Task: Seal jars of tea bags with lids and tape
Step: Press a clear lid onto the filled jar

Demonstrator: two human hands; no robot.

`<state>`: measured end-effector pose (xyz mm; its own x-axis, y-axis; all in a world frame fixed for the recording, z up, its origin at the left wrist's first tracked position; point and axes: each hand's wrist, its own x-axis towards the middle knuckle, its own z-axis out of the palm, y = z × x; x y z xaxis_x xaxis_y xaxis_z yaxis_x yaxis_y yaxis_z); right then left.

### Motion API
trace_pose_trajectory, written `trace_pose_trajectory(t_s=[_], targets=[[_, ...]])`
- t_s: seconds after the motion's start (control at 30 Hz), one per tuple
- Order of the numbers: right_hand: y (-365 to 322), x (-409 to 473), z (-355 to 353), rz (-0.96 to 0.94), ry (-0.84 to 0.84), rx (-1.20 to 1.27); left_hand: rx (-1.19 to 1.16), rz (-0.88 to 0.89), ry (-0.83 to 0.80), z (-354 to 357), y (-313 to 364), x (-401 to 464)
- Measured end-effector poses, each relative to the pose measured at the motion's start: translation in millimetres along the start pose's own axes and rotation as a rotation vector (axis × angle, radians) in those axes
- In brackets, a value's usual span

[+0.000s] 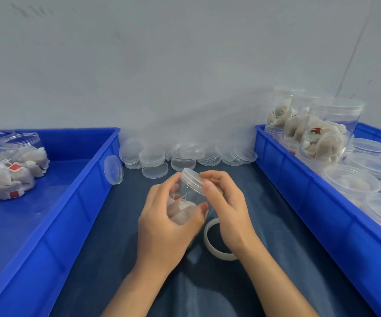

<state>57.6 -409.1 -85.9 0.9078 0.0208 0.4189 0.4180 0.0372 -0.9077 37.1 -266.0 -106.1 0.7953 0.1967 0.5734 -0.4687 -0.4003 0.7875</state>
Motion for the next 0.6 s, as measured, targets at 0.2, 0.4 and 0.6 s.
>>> trace_pose_trajectory(t_s=[0.2, 0.4, 0.6], targets=[[-3.0, 0.7, -4.8, -0.018, -0.02, -0.045, 0.062, 0.047, -0.087, -1.6, 2.8, -3.1], [-5.3, 1.8, -9.9, -0.001, -0.074, 0.053, -0.161, -0.127, -0.167, -5.0, 1.7, -1.6], [-7.4, 4.0, -15.0, 0.004, -0.155, 0.069, -0.244, -0.159, -0.199, -6.4, 1.7, 0.7]])
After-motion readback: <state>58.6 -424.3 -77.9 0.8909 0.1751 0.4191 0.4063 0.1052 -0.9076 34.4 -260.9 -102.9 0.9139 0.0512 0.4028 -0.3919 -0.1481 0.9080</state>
